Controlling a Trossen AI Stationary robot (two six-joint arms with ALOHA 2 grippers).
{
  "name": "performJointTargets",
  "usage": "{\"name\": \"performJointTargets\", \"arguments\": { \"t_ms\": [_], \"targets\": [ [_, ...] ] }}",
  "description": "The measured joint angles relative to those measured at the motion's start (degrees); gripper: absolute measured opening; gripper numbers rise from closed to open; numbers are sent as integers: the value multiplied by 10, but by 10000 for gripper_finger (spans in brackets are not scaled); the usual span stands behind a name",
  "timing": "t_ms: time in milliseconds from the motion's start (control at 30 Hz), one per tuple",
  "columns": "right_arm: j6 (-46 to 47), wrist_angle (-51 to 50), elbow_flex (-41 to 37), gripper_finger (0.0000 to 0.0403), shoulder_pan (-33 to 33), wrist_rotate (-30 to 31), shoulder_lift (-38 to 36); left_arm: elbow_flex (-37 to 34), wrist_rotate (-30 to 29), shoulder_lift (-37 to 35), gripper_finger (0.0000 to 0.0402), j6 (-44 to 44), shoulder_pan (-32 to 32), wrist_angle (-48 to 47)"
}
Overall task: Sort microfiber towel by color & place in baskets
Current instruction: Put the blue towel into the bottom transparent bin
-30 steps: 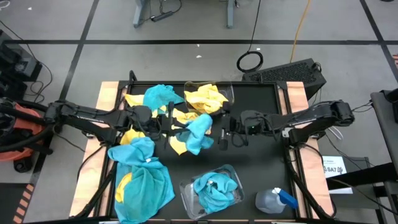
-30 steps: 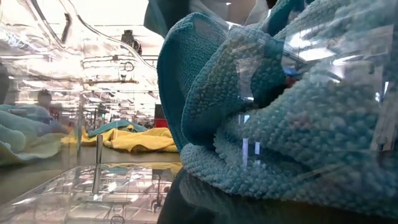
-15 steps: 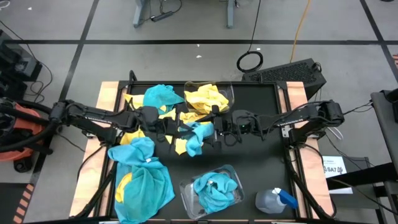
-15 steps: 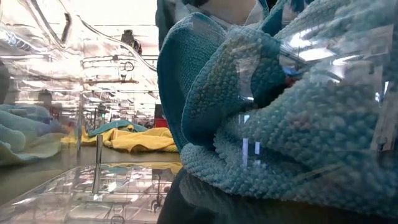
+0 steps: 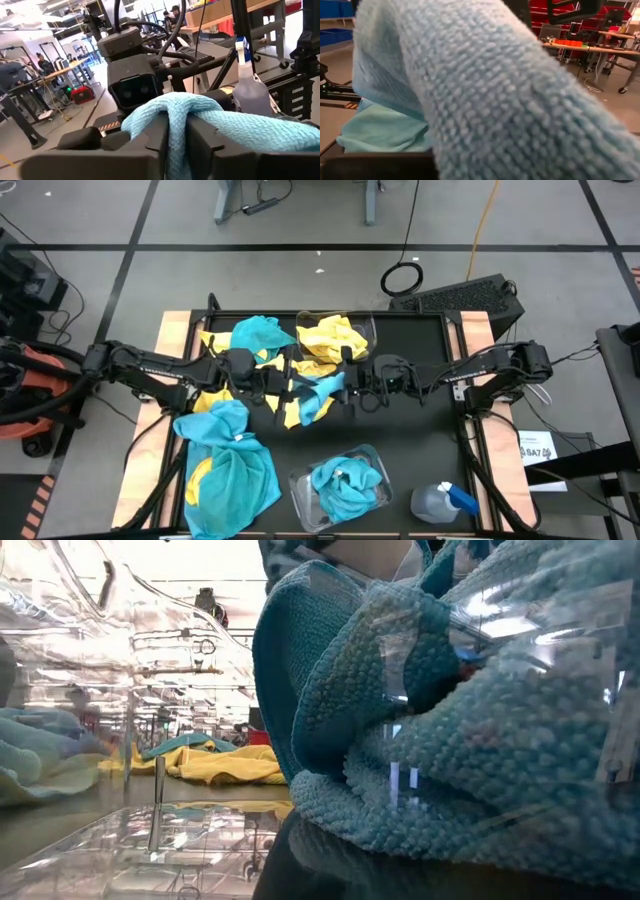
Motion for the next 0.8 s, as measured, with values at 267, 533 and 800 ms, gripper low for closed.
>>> {"name": "performJointTargets", "arguments": {
  "t_ms": [267,533,800],
  "targets": [
    [-5,-1,0,12,1,-1,-1,0,-54,-4,179,-2,-1,-24],
    [-10,-40,0,4,1,0,-34,0,-117,-56,225,-2,-2,-115],
    [-49,-94,0,4,16,-22,-101,0,-122,-125,226,-45,-3,-224]
  ]
}}
